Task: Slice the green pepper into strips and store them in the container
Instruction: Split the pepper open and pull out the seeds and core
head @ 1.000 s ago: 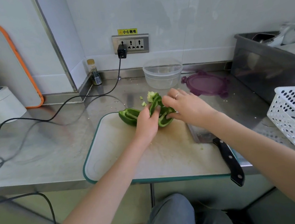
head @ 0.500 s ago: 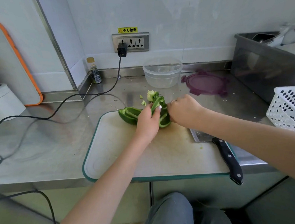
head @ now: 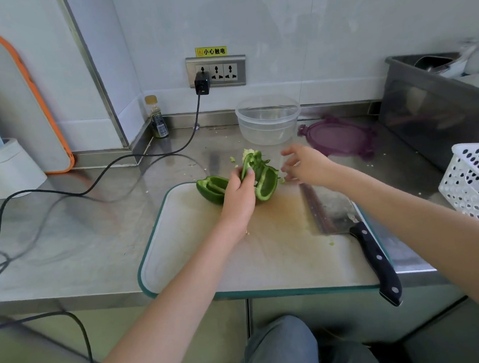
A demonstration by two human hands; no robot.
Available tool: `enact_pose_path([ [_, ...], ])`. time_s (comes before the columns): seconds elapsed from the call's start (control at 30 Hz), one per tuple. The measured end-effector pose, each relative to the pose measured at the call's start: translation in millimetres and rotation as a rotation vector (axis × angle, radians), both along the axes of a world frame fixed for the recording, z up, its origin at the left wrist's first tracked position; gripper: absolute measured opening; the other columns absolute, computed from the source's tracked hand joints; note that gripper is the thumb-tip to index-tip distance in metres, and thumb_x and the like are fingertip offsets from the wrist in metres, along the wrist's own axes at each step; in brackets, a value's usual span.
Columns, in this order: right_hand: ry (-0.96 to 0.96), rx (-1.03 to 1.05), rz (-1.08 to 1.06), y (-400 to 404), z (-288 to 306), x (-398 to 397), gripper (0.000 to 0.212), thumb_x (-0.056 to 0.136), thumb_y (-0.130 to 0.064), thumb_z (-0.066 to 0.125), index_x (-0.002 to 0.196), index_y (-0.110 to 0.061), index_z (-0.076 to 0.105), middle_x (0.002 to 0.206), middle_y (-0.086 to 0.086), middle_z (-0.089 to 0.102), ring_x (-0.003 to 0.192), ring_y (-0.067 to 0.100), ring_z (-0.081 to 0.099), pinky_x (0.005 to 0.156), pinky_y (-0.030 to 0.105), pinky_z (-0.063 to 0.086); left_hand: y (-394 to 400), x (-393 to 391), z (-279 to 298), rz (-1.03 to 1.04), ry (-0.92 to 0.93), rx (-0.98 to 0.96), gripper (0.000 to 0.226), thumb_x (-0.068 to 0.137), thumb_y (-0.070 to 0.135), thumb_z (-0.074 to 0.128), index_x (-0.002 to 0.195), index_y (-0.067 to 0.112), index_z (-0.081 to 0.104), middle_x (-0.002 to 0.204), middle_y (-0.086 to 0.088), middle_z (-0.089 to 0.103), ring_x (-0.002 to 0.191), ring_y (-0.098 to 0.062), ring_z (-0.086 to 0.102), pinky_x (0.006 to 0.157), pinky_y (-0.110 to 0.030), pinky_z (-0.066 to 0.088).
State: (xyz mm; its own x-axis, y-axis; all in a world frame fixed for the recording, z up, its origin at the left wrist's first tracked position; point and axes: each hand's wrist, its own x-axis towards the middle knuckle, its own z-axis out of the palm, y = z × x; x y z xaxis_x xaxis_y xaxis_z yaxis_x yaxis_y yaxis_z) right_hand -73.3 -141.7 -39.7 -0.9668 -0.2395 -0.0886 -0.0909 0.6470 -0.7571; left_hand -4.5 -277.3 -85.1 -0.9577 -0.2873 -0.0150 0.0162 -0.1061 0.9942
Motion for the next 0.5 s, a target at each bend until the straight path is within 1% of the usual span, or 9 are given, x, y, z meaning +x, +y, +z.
enact_pose_path([
  [0.03,-0.01,-0.069,-0.039,-1,-4,1,0.033,0.093,-0.001,0.046,0.125,-0.006,0.046,0.099,0.011,0.059,0.081,0.023,0.06,0.066,0.029,0.054,0,-1,1,-0.009,-0.006,0.101,0.01,0.099,0.025,0.044,0.1,0.029,0.053,0.104,0.003,0.063,0.107,-0.017,0.059,0.102,-0.04,0.044],
  [0.07,0.054,-0.084,-0.091,-3,-6,4,0.029,0.093,-0.002,0.046,0.121,-0.007,0.049,0.099,0.011,0.062,0.082,0.023,0.061,0.068,0.031,0.055,0,-2,3,-0.023,-0.003,0.207,0.013,0.099,0.019,0.045,0.1,0.027,0.054,0.103,0.0,0.063,0.105,-0.017,0.06,0.102,-0.039,0.045],
  [0.13,0.267,0.066,-0.146,-2,-7,7,0.016,0.093,-0.01,0.049,0.107,-0.008,0.056,0.096,0.01,0.065,0.081,0.023,0.06,0.069,0.033,0.052,2,0,7,-0.056,0.025,0.342,0.016,0.098,0.008,0.044,0.1,0.02,0.055,0.1,-0.003,0.064,0.099,-0.017,0.061,0.097,-0.035,0.047],
  [0.2,0.29,0.091,-0.13,-3,-7,11,0.024,0.093,-0.003,0.042,0.111,-0.009,0.057,0.098,0.011,0.064,0.081,0.023,0.059,0.068,0.034,0.05,2,0,9,-0.074,0.043,0.376,0.017,0.097,0.005,0.044,0.102,0.018,0.054,0.1,-0.007,0.064,0.097,-0.019,0.061,0.095,-0.036,0.048],
  [0.27,0.185,0.003,-0.124,-5,-7,16,0.035,0.093,-0.002,0.034,0.122,-0.011,0.05,0.104,0.012,0.06,0.085,0.025,0.059,0.067,0.036,0.049,1,1,10,-0.068,0.051,0.38,0.017,0.098,0.006,0.043,0.107,0.018,0.051,0.106,-0.009,0.063,0.1,-0.021,0.061,0.097,-0.037,0.048],
  [0.3,0.167,-0.036,-0.15,-8,-6,22,0.031,0.094,-0.007,0.033,0.122,-0.01,0.047,0.106,0.012,0.058,0.086,0.026,0.058,0.066,0.036,0.048,0,0,10,-0.062,0.055,0.374,0.017,0.099,0.007,0.042,0.111,0.017,0.05,0.109,-0.009,0.062,0.102,-0.021,0.06,0.098,-0.037,0.047],
  [0.37,0.122,-0.059,-0.207,-17,-5,35,0.024,0.096,-0.026,0.038,0.11,-0.008,0.046,0.102,0.014,0.058,0.082,0.026,0.055,0.064,0.032,0.042,0,1,10,-0.053,0.079,0.349,0.018,0.1,0.01,0.041,0.114,0.019,0.047,0.113,-0.009,0.06,0.105,-0.019,0.059,0.099,-0.036,0.046],
  [0.43,-0.064,-0.057,-0.2,-25,-4,46,0.041,0.093,-0.049,0.041,0.097,-0.009,0.047,0.086,0.012,0.059,0.064,0.024,0.054,0.053,0.026,0.041,2,4,12,-0.07,0.147,0.339,0.018,0.1,0.009,0.039,0.11,0.022,0.047,0.111,-0.007,0.059,0.102,-0.017,0.059,0.093,-0.032,0.047],
  [0.5,-0.346,-0.262,-0.148,-34,-5,51,0.041,0.09,-0.051,0.048,0.086,-0.01,0.049,0.064,0.008,0.054,0.042,0.016,0.043,0.036,0.016,0.029,3,7,12,-0.116,0.223,0.319,0.021,0.099,0.006,0.038,0.106,0.024,0.047,0.106,-0.003,0.059,0.095,-0.013,0.059,0.082,-0.024,0.05],
])
